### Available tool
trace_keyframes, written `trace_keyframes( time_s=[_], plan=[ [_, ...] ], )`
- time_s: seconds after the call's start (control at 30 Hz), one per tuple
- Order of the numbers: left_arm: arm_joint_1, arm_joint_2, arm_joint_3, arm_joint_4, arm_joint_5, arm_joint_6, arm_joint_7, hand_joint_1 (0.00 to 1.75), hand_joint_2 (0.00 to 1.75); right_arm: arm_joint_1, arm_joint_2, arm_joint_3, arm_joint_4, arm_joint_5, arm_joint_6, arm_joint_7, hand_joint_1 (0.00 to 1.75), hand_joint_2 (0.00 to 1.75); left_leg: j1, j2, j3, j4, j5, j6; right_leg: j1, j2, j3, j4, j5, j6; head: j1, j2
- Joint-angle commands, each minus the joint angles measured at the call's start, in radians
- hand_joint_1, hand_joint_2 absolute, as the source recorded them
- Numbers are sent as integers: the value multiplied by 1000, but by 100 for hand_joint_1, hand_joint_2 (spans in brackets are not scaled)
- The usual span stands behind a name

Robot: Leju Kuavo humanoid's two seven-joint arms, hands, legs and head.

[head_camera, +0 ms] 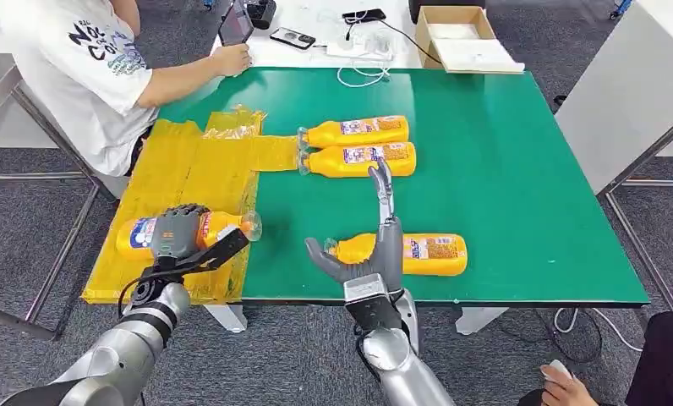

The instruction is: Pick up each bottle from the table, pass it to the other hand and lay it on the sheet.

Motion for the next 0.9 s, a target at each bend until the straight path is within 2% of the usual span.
trace_keyframes(
  time_s=[0.03,0.3,0.37,0.4,0.57,0.7,0.83,0.9],
  plan=[
    [-37,18,-1,127,-14,-101,38,0,175,-31,-4,-35,112,-2,20,4,0,175,0,1,5,-1,-2,1,1,0,5,-1,-1,-2,0,0],
    [-37,15,-3,119,-9,-123,42,0,175,-33,-1,-40,120,2,30,3,0,175,0,2,10,-1,-2,1,1,1,9,-1,-1,-2,0,0],
    [-45,13,3,123,3,-158,39,0,175,-32,3,-46,122,2,33,3,0,175,0,1,6,-1,-1,0,0,1,6,-1,-1,-1,0,0],
    [-49,13,1,123,4,-180,36,0,0,-32,4,-49,123,3,36,3,0,175,0,2,8,-1,-2,1,1,1,8,-1,-1,-2,0,0],
    [-70,-1,16,123,53,-336,6,0,0,-31,9,-76,127,3,50,2,0,175,0,-1,8,-1,-1,0,0,-1,8,-1,-1,-2,0,0],
    [-68,-25,126,113,241,-527,-57,0,0,-34,15,-96,139,17,72,2,0,175,0,0,13,-1,-2,1,1,-1,13,-2,-2,-3,0,0],
    [-77,-44,277,97,496,-792,-171,0,0,-40,8,-113,167,28,80,2,0,175,0,0,14,-1,-1,0,0,-1,14,-1,-1,-2,0,0],
    [-78,-45,275,92,499,-796,-167,0,0,-40,7,-115,169,30,78,2,0,175,0,-1,16,-2,-1,0,1,-2,16,-2,-1,-3,0,0]
  ],
)
